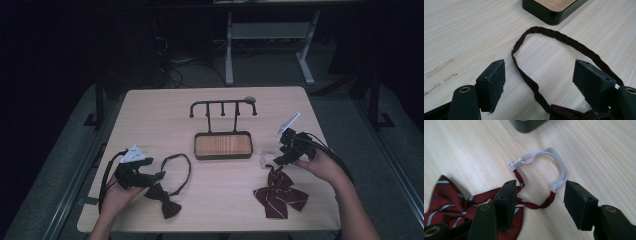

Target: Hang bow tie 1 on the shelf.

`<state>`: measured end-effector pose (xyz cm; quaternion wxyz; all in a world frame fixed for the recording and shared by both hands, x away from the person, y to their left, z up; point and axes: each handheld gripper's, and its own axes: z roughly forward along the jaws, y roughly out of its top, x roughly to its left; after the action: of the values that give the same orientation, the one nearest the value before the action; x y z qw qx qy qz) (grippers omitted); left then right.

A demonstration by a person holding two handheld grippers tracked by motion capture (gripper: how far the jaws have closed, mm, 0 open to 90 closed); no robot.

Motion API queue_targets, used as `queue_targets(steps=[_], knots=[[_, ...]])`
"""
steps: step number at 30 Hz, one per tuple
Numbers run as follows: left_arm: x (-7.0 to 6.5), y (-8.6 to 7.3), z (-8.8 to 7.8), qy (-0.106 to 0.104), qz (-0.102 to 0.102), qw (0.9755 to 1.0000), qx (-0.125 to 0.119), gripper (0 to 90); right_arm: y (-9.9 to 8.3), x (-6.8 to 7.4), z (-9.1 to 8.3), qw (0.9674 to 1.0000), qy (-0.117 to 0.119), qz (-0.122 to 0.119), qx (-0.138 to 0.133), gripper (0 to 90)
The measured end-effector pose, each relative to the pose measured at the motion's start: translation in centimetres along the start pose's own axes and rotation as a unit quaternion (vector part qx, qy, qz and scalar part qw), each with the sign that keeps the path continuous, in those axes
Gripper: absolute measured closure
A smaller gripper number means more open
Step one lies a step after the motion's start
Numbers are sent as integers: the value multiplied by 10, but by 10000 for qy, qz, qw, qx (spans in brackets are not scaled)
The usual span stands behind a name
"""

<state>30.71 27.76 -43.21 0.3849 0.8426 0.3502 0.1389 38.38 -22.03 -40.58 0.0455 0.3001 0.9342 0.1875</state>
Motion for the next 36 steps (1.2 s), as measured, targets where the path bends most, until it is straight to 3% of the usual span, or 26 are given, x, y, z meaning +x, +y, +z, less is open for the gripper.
queue_targets(steps=[3, 13, 23, 36], knots=[[0, 0, 0, -2, 3, 10000, 23, 265, 4, -4, 7, 9998, -91, 42, 197, 483], [0, 0, 0, 19, 16, 10000, -19, 264, 5, -12, 21, 9983, -113, 318, 477, 575], [-1, 1, 0, 20, 26, 10000, 1, 264, 5, -14, 29, 9962, -204, 410, 736, 629], [-1, 1, -1, 33, 34, 10000, -14, 264, 6, -17, 35, 9951, -175, 425, 872, 695]])
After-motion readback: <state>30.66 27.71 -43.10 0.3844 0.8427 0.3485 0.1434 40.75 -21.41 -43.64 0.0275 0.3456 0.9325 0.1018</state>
